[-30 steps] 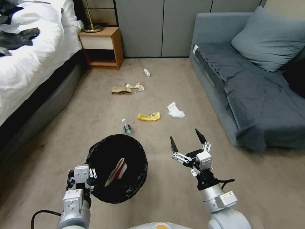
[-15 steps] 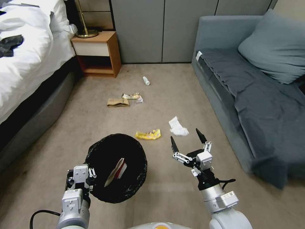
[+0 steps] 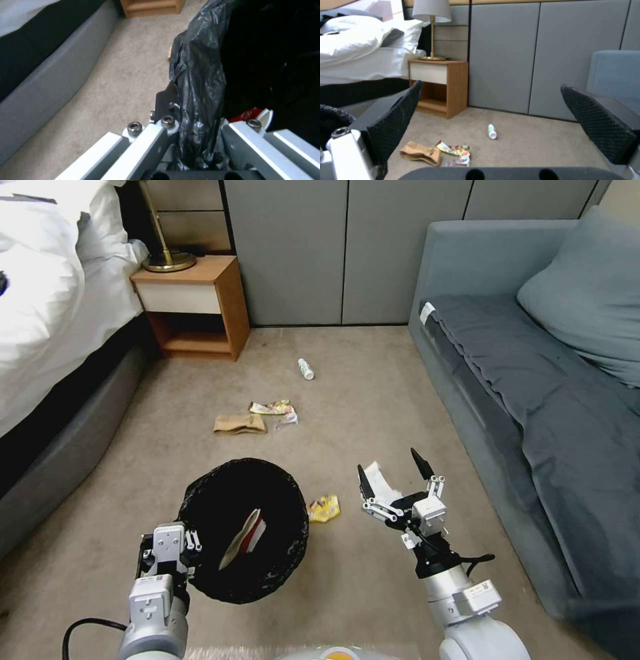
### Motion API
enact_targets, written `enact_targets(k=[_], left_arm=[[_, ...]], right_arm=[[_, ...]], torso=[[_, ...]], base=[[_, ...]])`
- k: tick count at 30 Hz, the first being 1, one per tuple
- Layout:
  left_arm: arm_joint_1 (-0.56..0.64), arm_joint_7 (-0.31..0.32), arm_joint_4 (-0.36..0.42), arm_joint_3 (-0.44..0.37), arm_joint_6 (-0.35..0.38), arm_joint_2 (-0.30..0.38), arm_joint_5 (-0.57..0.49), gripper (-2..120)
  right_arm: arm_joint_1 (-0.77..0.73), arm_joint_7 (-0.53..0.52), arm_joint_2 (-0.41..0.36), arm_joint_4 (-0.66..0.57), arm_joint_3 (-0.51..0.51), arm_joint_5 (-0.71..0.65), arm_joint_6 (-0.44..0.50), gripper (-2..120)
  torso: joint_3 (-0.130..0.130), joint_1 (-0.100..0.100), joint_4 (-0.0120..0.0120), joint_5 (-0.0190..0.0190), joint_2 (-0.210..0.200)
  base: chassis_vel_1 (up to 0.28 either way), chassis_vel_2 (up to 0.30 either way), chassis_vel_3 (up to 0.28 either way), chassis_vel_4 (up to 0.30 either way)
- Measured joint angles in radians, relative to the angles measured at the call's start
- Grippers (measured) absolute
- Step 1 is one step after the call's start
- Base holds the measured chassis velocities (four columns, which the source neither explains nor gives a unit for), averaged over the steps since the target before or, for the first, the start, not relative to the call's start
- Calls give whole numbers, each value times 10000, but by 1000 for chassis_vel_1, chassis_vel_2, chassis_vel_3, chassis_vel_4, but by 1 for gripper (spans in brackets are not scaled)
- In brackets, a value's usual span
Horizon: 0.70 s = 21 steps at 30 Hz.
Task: Pick up the trash bin, then pick up the garbage from the floor and place it into the trash bin.
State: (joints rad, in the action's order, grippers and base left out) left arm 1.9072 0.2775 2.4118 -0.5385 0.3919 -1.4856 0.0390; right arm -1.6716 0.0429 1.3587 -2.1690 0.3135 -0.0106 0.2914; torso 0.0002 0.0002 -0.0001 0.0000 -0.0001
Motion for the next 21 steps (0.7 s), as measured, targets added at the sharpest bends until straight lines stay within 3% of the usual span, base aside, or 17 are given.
enact_targets(k=[15,21], left_arm=[[44,6,53,-14,2,26,-23,1],[70,10,67,-17,2,29,-24,1]], right_arm=[[84,90,-8,69,-8,54,148,100],[569,-195,-123,263,64,60,-227,100]], torso=[[-3,-3,0,0,0],[-2,-2,0,0,0]], base=[[22,-17,-26,7],[0,0,0,0]])
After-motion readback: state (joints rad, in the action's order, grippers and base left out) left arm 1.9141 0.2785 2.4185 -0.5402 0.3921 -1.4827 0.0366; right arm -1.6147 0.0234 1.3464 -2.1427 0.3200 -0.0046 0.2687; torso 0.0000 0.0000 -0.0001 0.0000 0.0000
